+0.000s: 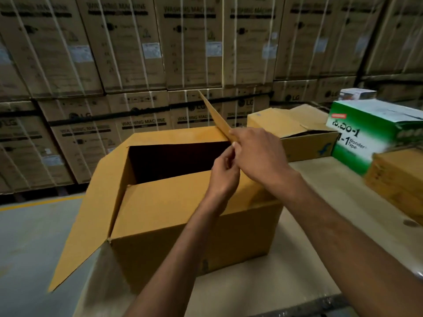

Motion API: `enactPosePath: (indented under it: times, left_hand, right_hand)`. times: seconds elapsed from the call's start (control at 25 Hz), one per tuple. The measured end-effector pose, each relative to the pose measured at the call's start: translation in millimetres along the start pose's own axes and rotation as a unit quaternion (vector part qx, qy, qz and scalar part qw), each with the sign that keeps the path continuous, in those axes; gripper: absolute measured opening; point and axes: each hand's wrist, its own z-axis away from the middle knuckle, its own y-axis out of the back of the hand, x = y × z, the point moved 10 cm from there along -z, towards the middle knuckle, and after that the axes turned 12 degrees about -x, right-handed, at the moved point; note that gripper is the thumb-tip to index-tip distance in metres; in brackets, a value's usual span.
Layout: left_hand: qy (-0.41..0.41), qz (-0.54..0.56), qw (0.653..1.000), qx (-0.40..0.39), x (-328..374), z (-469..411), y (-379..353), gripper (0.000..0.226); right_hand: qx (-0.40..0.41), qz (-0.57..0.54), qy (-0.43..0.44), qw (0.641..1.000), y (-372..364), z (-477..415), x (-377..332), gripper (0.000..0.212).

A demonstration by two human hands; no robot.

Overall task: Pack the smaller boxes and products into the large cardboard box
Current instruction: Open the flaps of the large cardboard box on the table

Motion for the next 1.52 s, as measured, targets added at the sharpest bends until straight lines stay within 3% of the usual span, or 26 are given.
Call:
enactPosePath:
  times: [0.2, 0.36, 0.48, 0.6, 0.68, 0.8, 0.88, 1.0, 1.12, 1.2, 1.28, 1.36, 1.44, 1.52]
  left_hand:
    - [-0.034, -0.191, 0.977, -0.085, -12.6, -36.7, -86.2, 0.052]
    - [0.006, -0.433, 0.895, -0.110, -41.5, -40.9, -123.0, 0.058]
    - [0.063, -0.520, 0.842, -0.126, -64.6, -37.2, -123.8, 0.066]
    - [0.069, -0.565, 0.811, -0.138, -67.0, -29.1, -119.7, 0.080]
    - [0.061, -0.593, 0.790, -0.142, -64.6, -27.8, -117.3, 0.077]
    - [0.061, -0.619, 0.771, -0.136, -65.7, -29.6, -117.2, 0.061]
    - [0.068, -0.612, 0.776, -0.137, -68.5, -28.6, -117.1, 0.053]
    - [0.066, -0.555, 0.815, -0.152, -65.7, -19.0, -108.4, 0.049]
    - [0.101, -0.469, 0.874, -0.078, -57.5, -20.2, -45.9, 0.047]
    - [0.165, -0.494, 0.853, -0.020, -65.4, -26.2, 18.9, 0.049]
    - [0.253, -0.521, 0.815, -0.015, -84.3, -27.2, 75.1, 0.054]
    - [0.315, -0.531, 0.786, -0.031, -104.1, -23.5, 112.3, 0.055]
    - [0.328, -0.520, 0.788, -0.038, -112.7, -20.5, 131.7, 0.052]
    - [0.290, -0.513, 0.808, -0.030, -101.4, -23.7, 136.5, 0.044]
  right_hand:
    - [0.063, 0.039, -0.082, 0.994, 16.5, 1.4, 96.6, 0.041]
    - [0.093, 0.108, -0.186, 0.972, -9.4, 24.9, 175.0, 0.045]
    - [0.033, 0.059, -0.242, 0.968, -59.2, 34.9, 218.2, 0.051]
    - [-0.053, -0.021, -0.326, 0.944, -115.4, 51.3, 250.7, 0.053]
    - [-0.140, -0.022, -0.357, 0.923, -149.0, 60.3, 257.6, 0.056]
    - [-0.271, -0.142, -0.313, 0.899, -204.0, 60.0, 232.3, 0.042]
    - [-0.273, -0.274, -0.243, 0.890, -215.5, 52.0, 208.2, 0.030]
    - [-0.265, -0.336, -0.189, 0.884, -200.5, 43.1, 194.4, 0.025]
    - [-0.168, -0.278, -0.114, 0.939, -160.8, 10.5, 171.0, 0.026]
    - [-0.189, -0.213, -0.026, 0.958, -157.4, -12.1, 128.4, 0.036]
    - [-0.276, -0.144, 0.049, 0.949, -178.9, -29.0, 84.8, 0.045]
    - [-0.333, -0.088, 0.070, 0.936, -203.4, -45.8, 61.2, 0.051]
    - [-0.346, -0.077, 0.047, 0.934, -214.6, -63.1, 51.3, 0.044]
    - [-0.329, -0.077, 0.045, 0.940, -208.1, -77.5, 44.6, 0.032]
